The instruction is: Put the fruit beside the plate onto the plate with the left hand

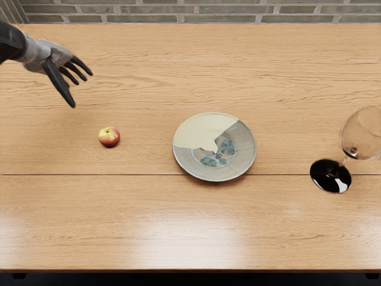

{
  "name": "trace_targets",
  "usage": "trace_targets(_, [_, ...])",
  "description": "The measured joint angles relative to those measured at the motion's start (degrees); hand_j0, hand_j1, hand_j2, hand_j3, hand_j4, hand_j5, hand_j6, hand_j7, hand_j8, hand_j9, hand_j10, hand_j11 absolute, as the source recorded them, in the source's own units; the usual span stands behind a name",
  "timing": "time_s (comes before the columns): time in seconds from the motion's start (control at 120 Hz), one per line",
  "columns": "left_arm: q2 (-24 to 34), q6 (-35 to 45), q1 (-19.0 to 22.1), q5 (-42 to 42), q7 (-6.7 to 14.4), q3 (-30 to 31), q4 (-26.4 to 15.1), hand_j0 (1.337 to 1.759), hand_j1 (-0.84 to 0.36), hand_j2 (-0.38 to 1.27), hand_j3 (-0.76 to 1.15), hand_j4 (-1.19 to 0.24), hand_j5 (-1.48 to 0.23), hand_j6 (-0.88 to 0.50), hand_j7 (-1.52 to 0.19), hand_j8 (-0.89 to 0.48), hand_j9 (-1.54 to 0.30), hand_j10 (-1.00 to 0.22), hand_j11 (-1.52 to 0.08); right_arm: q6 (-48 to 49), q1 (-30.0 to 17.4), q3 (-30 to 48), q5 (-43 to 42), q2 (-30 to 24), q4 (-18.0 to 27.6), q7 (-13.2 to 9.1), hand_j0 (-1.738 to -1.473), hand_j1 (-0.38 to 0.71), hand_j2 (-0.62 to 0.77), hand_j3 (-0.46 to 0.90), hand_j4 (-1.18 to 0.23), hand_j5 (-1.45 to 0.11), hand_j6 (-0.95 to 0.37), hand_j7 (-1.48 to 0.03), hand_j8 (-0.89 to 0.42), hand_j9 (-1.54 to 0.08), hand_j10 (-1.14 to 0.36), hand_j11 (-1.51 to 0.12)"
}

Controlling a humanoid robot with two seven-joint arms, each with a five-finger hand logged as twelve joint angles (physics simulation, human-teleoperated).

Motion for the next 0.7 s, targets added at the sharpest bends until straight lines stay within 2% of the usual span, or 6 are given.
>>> trace_targets(0.117, [1.6, 0.0, -0.8, 5.5, 0.8, 2.3, -11.5, 1.658, 0.05, 0.05, 0.0, -0.25, -0.33, -0.25, -0.33, -0.25, -0.33, -0.25, -0.33, 0.0, 0.0, 0.0, 0.0, 0.0, 0.0, 0.0, -1.658, -0.31, -0.01, 0.0, -0.03, -0.04, -0.03, -0.04, -0.03, -0.04, -0.03, -0.04])
trace_targets(0.225, [4.0, 0.2, -6.0, 7.6, 1.0, 9.3, -21.9, 1.658, 0.05, 0.05, 0.0, -0.25, -0.33, -0.25, -0.33, -0.25, -0.33, -0.25, -0.33, 0.0, 0.0, 0.0, 0.0, 0.0, 0.0, 0.0, -1.658, -0.31, -0.01, 0.0, -0.03, -0.04, -0.03, -0.04, -0.03, -0.04, -0.03, -0.04])
trace_targets(0.275, [4.9, 2.4, -8.1, 8.0, 1.0, 13.2, -26.8, 1.658, 0.05, 0.05, 0.0, -0.25, -0.33, -0.25, -0.33, -0.25, -0.33, -0.25, -0.33, 0.0, 0.0, 0.0, 0.0, 0.0, 0.0, 0.0, -1.658, -0.31, -0.01, 0.0, -0.03, -0.04, -0.03, -0.04, -0.03, -0.04, -0.03, -0.04])
trace_targets(0.367, [4.9, 8.4, -9.3, 8.5, 1.0, 18.7, -33.9, 1.658, 0.05, 0.05, 0.0, -0.25, -0.33, -0.25, -0.33, -0.25, -0.33, -0.25, -0.33, 0.0, 0.0, 0.0, 0.0, 0.0, 0.0, 0.0, -1.658, -0.31, -0.01, 0.0, -0.03, -0.04, -0.03, -0.04, -0.03, -0.04, -0.03, -0.04])
trace_targets(0.5, [4.9, 16.5, -9.7, 10.8, 0.8, 22.1, -39.9, 1.658, 0.05, 0.05, 0.0, -0.25, -0.33, -0.25, -0.33, -0.25, -0.33, -0.25, -0.33, 0.0, 0.0, 0.0, 0.0, 0.0, 0.0, 0.0, -1.658, -0.31, -0.01, 0.0, -0.03, -0.04, -0.03, -0.04, -0.03, -0.04, -0.03, -0.04])
trace_targets(0.7, [4.3, 24.2, -9.4, 15.9, 0.6, 23.7, -42.8, 1.658, 0.05, 0.05, 0.0, -0.25, -0.33, -0.25, -0.33, -0.25, -0.33, -0.25, -0.33, 0.0, 0.0, 0.0, 0.0, 0.0, 0.0, 0.0, -1.658, -0.31, -0.01, 0.0, -0.03, -0.04, -0.03, -0.04, -0.03, -0.04, -0.03, -0.04])
